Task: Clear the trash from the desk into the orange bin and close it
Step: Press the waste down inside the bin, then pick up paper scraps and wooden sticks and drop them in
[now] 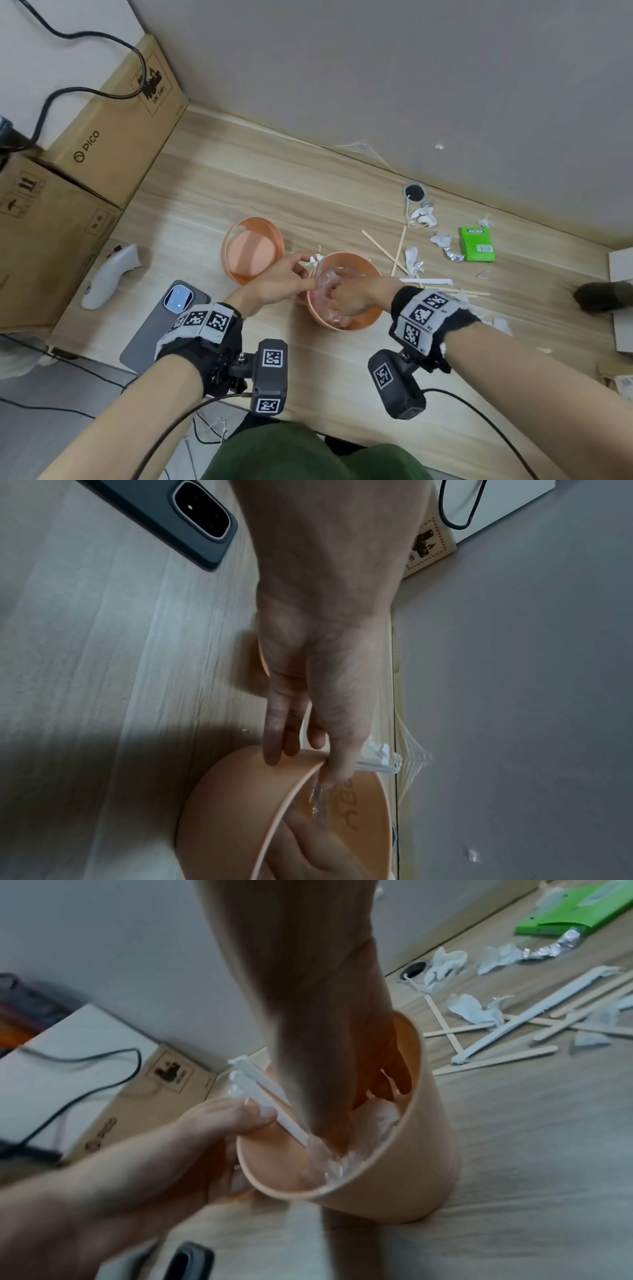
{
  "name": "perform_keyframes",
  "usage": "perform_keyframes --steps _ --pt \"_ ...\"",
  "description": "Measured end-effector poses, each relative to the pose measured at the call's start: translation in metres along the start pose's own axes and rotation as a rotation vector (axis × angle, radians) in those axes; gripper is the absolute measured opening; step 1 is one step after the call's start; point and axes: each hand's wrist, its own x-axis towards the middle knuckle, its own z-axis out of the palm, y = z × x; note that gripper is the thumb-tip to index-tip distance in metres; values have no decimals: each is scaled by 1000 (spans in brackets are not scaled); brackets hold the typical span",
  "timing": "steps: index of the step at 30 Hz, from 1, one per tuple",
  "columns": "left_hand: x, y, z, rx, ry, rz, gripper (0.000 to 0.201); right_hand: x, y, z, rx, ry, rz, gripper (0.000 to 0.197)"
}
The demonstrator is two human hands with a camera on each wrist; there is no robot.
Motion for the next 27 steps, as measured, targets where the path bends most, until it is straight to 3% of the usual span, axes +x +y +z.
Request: perform_keyframes --steps 4,8,11,13,15,18,20,23,27 --pt "0 -1 -4 53 14 14 36 -30 -9 -20 176 59 -66 44" --pt "-2 -1 -8 71 47 38 30 -74 8 -38 450 336 -305 33" --pt "-3 -4 -13 69 64 51 26 -76 42 -36 772 649 -160 25" --pt "-6 -6 -16 69 70 49 25 -60 66 -24 683 807 48 22" --pt "-10 -10 -19 66 81 42 25 -42 78 -13 564 789 167 32" --pt "-16 -15 -23 63 105 39 21 -11 77 5 512 643 183 56" --pt "-21 -18 -26 65 116 33 20 9 72 12 493 659 183 64" --pt "-30 -23 -31 78 127 19 21 31 60 14 472 726 215 58" --pt "-38 -29 -32 47 164 9 20 49 51 16 430 839 234 25"
